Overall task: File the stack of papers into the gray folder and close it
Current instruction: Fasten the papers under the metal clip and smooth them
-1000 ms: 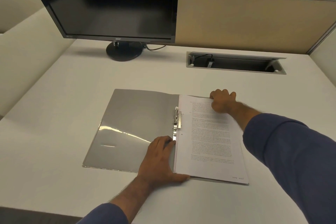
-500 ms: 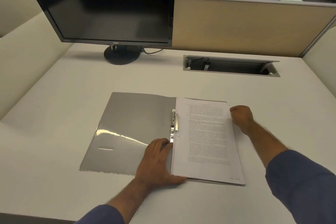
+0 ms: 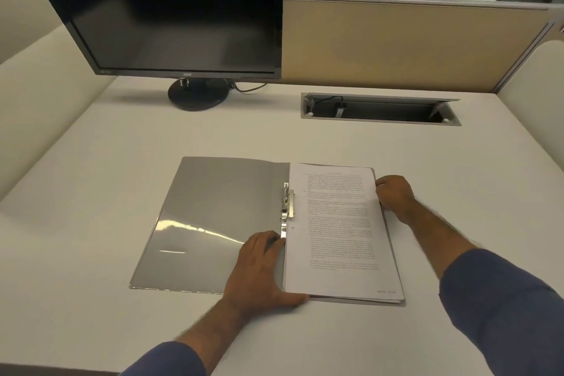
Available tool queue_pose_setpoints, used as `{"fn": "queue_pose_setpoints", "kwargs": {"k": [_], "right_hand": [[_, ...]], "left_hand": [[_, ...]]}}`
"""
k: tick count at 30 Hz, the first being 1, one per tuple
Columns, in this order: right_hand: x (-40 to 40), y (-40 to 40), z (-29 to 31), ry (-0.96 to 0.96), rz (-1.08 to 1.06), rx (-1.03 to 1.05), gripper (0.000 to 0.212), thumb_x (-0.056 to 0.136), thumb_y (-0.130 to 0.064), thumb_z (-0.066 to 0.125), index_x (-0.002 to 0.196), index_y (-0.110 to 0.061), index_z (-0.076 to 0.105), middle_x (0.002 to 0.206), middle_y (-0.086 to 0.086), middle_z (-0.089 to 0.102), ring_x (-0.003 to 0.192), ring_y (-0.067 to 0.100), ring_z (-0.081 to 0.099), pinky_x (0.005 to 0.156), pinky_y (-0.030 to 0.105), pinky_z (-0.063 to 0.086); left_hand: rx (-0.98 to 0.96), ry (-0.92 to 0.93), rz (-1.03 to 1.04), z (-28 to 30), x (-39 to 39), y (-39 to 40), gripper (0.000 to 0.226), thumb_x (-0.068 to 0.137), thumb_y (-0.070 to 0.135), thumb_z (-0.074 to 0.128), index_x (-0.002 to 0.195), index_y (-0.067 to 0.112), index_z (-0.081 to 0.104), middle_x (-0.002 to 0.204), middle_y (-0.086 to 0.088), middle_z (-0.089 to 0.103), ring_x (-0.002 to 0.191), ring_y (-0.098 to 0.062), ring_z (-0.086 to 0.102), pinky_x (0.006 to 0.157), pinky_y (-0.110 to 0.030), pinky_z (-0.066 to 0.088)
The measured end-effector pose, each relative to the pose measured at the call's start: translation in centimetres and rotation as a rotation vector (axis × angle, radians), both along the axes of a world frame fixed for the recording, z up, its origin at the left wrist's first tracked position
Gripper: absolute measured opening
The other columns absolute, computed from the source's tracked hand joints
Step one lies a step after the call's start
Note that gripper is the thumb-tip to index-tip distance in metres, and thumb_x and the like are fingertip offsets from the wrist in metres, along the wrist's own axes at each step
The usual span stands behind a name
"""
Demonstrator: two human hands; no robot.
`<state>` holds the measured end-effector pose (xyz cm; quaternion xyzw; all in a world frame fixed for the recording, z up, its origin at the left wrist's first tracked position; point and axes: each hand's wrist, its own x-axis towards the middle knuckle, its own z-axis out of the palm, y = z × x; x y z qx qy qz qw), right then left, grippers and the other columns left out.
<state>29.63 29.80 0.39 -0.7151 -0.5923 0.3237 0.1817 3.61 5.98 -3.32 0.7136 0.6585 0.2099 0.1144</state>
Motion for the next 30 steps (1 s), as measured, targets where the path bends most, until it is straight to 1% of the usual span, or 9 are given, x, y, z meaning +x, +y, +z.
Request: {"fn": "queue_pose_setpoints", "kwargs": {"k": [3, 6, 8, 10, 15, 21, 24, 28, 30], "right_hand": [[-0.3, -0.5, 0.3, -0.039, -0.016, 0.022, 0.026, 0.083, 0.004, 0.047, 0.095, 0.008, 0.069, 0.095, 0.017, 0.067, 0.091, 0.036, 0.063, 0.081, 0.041, 0.055], [-0.7, -1.0, 0.8, -0.110, -0.004, -0.014, 0.018, 0.084, 0.003, 0.047, 0.076, 0.007, 0.063, 0.083, 0.015, 0.061, 0.079, 0.031, 0.057, 0.070, 0.031, 0.045], [-0.7, -1.3, 0.9, -0.148, -0.005, -0.037, 0.025, 0.087, 0.002, 0.048, 0.062, -0.002, 0.051, 0.082, 0.013, 0.058, 0.078, 0.028, 0.055, 0.069, 0.030, 0.041], [-0.7, -1.6, 0.9, -0.151, -0.020, -0.040, 0.032, 0.088, 0.001, 0.049, 0.058, -0.008, 0.043, 0.081, 0.013, 0.056, 0.076, 0.027, 0.054, 0.067, 0.030, 0.040], [-0.3, -2.3, 0.9, -0.107, -0.046, -0.076, 0.031, 0.087, 0.001, 0.049, 0.058, -0.009, 0.042, 0.078, 0.013, 0.055, 0.066, 0.023, 0.052, 0.051, 0.023, 0.036], [-0.1, -3.0, 0.3, -0.021, -0.135, -0.082, 0.025, 0.085, -0.001, 0.051, 0.062, -0.009, 0.045, 0.073, 0.012, 0.054, 0.071, 0.030, 0.055, 0.057, 0.029, 0.046], [0.3, -2.8, 0.5, 0.112, -0.181, -0.176, 0.024, 0.087, -0.002, 0.049, 0.065, -0.013, 0.046, 0.076, 0.011, 0.053, 0.074, 0.029, 0.055, 0.069, 0.038, 0.055], [0.5, -2.3, 0.9, 0.259, -0.253, -0.268, 0.016, 0.081, 0.007, 0.049, 0.073, -0.003, 0.057, 0.064, 0.015, 0.052, 0.050, 0.026, 0.048, 0.055, 0.032, 0.049], [0.5, -2.2, 1.2, 0.309, -0.274, -0.293, 0.015, 0.080, 0.006, 0.049, 0.079, -0.005, 0.059, 0.060, 0.012, 0.048, 0.046, 0.023, 0.041, 0.055, 0.031, 0.045]], "left_hand": [[-0.013, -0.008, 0.004, 0.0, 0.0, 0.0, 0.110, 0.052, 0.089, 0.066, 0.133, 0.017, 0.055, 0.133, 0.001, 0.049, 0.128, -0.020, 0.044, 0.109, -0.041, 0.040], [-0.013, -0.009, 0.002, 0.0, 0.0, 0.1, 0.109, 0.052, 0.089, 0.065, 0.133, 0.018, 0.054, 0.132, 0.002, 0.049, 0.127, -0.020, 0.044, 0.109, -0.041, 0.040], [-0.010, -0.012, 0.000, -0.1, -0.1, 0.1, 0.109, 0.052, 0.089, 0.065, 0.133, 0.017, 0.055, 0.132, 0.002, 0.049, 0.128, -0.019, 0.044, 0.110, -0.040, 0.040], [0.000, -0.016, 0.001, -0.1, -0.1, 0.0, 0.108, 0.052, 0.090, 0.065, 0.132, 0.018, 0.055, 0.132, 0.002, 0.049, 0.127, -0.019, 0.044, 0.110, -0.038, 0.040], [0.001, -0.010, -0.001, -0.1, -0.1, 0.0, 0.109, 0.053, 0.090, 0.065, 0.132, 0.016, 0.056, 0.132, 0.002, 0.050, 0.127, -0.019, 0.044, 0.110, -0.038, 0.039], [-0.004, -0.012, 0.000, 0.0, -0.1, 0.0, 0.108, 0.052, 0.090, 0.064, 0.132, 0.019, 0.055, 0.131, 0.003, 0.049, 0.127, -0.018, 0.044, 0.110, -0.035, 0.038], [0.001, -0.015, 0.001, 0.0, -0.1, 0.0, 0.107, 0.053, 0.090, 0.064, 0.132, 0.019, 0.055, 0.130, 0.003, 0.049, 0.126, -0.017, 0.044, 0.109, -0.035, 0.038], [0.018, -0.028, -0.002, 0.1, 0.0, 0.0, 0.104, 0.052, 0.088, 0.068, 0.130, 0.021, 0.056, 0.127, 0.005, 0.050, 0.123, -0.016, 0.045, 0.107, -0.032, 0.038], [0.015, -0.028, -0.002, 0.2, 0.0, 0.0, 0.104, 0.053, 0.087, 0.069, 0.131, 0.020, 0.056, 0.128, 0.004, 0.050, 0.123, -0.016, 0.045, 0.108, -0.032, 0.038]]}}
